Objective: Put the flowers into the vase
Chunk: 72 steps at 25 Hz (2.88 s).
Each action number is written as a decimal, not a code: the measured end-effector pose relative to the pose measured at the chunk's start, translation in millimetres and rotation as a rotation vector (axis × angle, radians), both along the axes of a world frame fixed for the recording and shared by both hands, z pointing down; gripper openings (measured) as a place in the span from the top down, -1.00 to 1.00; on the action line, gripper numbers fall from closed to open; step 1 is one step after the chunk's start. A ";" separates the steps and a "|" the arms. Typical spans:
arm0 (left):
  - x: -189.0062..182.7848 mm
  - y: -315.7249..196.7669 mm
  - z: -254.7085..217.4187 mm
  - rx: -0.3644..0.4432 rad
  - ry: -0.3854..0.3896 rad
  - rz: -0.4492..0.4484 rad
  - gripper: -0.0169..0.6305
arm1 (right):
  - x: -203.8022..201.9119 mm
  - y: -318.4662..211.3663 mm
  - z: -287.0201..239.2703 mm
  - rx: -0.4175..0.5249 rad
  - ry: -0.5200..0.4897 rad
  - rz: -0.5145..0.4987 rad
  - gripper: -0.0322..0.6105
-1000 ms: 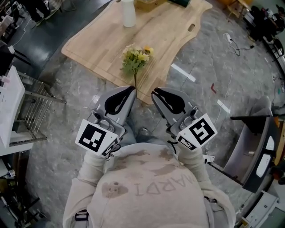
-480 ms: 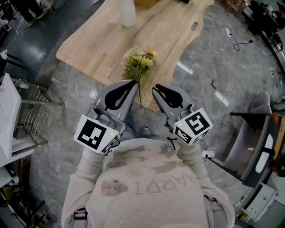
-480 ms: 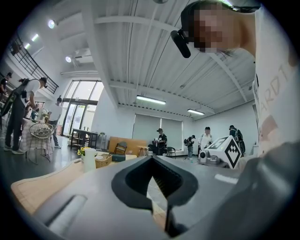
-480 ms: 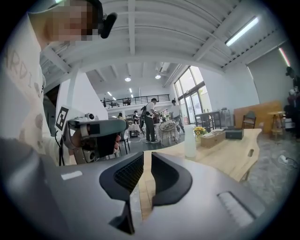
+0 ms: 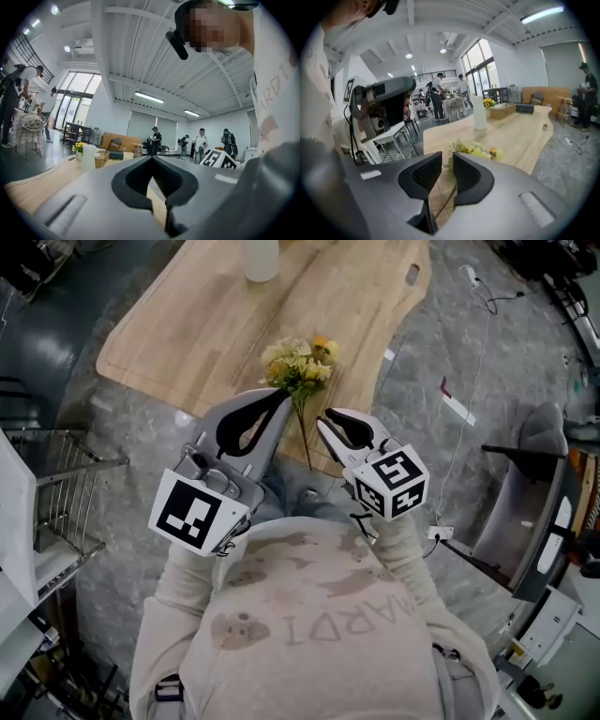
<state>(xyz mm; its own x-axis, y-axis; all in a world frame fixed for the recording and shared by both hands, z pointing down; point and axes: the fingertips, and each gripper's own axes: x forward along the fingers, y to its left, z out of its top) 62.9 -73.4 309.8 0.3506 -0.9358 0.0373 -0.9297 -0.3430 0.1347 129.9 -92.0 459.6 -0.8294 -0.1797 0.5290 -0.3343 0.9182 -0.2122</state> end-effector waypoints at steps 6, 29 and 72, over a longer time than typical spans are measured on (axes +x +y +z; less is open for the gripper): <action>-22.8 -18.2 12.5 -0.008 0.035 0.045 0.94 | -11.6 -3.7 58.4 -0.110 0.196 0.034 0.51; -88.2 -45.9 44.8 -0.060 0.095 0.082 0.94 | -33.4 -13.0 171.4 -0.401 0.563 0.107 0.59; -70.3 -47.2 -33.0 0.039 -0.012 -0.153 0.94 | -95.4 -86.3 -93.5 -0.042 -0.364 -0.024 0.77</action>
<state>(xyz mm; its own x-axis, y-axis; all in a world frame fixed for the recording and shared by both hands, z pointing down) -7.4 -120.6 276.9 0.2038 -0.9790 0.0029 -0.9729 -0.2022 0.1124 34.6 -178.3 366.1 -0.9683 -0.1426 0.2051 -0.2088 0.9129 -0.3507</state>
